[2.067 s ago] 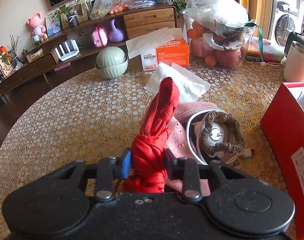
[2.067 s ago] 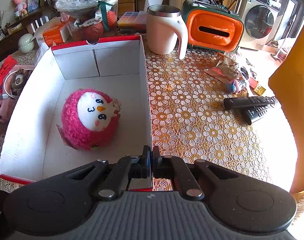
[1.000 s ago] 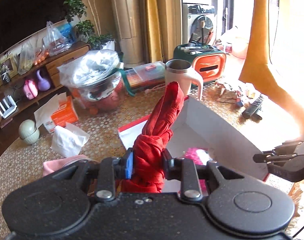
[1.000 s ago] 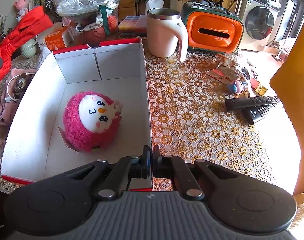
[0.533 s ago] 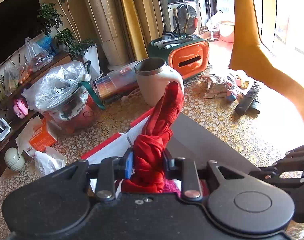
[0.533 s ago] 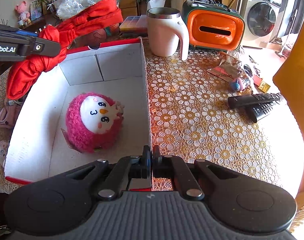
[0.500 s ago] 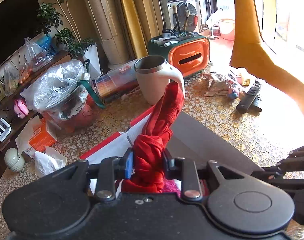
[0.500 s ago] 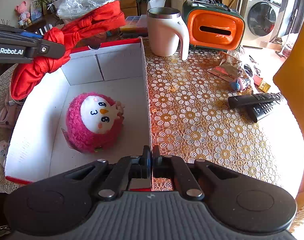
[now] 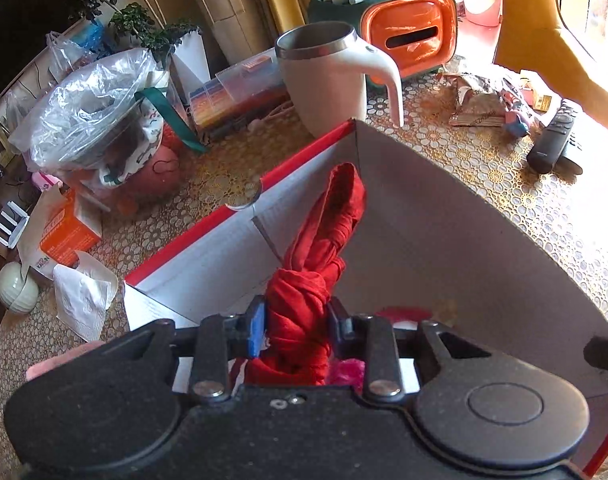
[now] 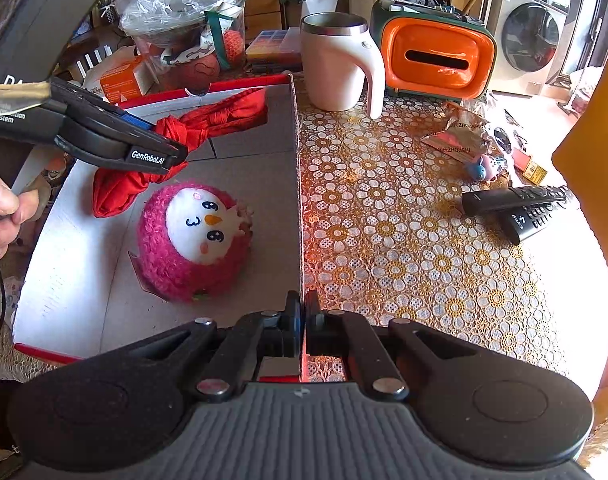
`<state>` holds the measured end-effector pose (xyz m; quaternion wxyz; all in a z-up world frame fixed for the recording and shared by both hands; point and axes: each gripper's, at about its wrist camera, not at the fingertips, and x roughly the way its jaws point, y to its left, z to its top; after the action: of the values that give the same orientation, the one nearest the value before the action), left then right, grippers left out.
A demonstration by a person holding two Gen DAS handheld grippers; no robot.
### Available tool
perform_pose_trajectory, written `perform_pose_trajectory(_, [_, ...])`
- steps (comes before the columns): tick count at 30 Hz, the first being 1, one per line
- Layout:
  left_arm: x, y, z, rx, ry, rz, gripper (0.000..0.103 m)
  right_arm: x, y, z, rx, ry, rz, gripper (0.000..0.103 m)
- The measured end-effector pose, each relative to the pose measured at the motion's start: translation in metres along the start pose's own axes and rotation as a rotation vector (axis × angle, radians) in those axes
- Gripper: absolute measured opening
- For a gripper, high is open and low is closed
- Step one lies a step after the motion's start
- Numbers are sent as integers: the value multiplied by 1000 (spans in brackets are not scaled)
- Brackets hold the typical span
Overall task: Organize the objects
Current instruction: 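Carry the red umbrella over the shoebox and lower it inside, then open the left tool to release the umbrella beside the plush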
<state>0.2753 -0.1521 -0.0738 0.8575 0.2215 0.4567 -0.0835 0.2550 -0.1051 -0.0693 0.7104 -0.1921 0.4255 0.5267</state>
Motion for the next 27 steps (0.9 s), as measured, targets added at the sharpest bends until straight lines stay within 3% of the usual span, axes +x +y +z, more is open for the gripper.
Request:
perform_pose_trajectory(7, [25,2,-4,-49,78,-7,32,1,0,0,-3,2,4,1])
perform_pose_trajectory(19, [43,15,-4,-170,119,-30,36,0,0,-1,-7,1,9,1])
perform_pose_trajectory(23, [43,18,-4,-184,117,-32,45,-1,0,-2,-4,3,10,1])
perform_pose_trajectory(27, [39,18,-3,-177,94,-21,65,-1,0,-2,-4,4,11,1])
